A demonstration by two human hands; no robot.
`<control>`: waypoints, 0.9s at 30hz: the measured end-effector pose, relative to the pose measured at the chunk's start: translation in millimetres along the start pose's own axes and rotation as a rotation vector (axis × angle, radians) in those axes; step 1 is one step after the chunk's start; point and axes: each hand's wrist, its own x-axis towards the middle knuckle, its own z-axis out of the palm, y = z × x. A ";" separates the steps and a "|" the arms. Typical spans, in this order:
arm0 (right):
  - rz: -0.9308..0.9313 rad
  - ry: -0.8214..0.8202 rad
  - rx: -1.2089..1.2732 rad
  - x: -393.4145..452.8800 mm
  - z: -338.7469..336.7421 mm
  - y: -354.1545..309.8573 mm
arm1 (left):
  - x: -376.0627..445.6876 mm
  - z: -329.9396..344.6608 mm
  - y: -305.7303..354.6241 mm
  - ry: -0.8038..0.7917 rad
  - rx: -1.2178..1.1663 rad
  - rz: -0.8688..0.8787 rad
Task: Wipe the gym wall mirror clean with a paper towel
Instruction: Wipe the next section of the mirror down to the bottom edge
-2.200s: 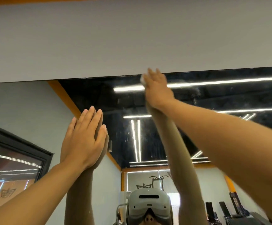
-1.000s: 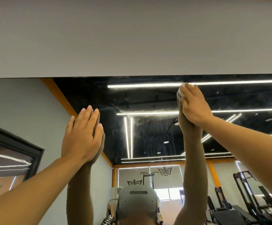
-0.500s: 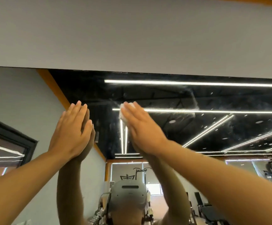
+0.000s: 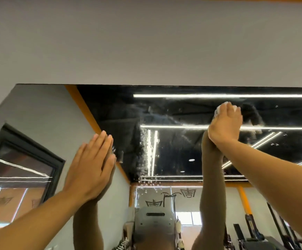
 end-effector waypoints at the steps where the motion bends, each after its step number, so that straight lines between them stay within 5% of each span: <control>1: -0.026 -0.007 0.006 -1.2 3.0 -21.9 | -0.1 2.0 -1.2 0.013 -0.002 -0.001; 8: -0.557 -0.133 0.375 -57.1 32.2 -198.4 | -4.5 2.1 -0.5 0.105 -0.136 -0.082; 14: -0.762 -0.296 0.323 -61.3 26.5 -202.5 | -5.2 1.6 -0.6 0.089 -0.095 -0.126; 16: -0.707 -0.196 0.265 -42.3 20.8 -174.8 | -5.6 1.7 -1.0 0.081 -0.085 -0.117; 22: -0.146 -0.093 0.101 1.7 7.5 -74.5 | -7.2 -1.6 1.7 0.068 -0.091 -0.113; 27: 0.031 -0.083 0.046 8.4 18.9 -112.7 | -6.9 0.9 -2.0 0.068 -0.089 -0.116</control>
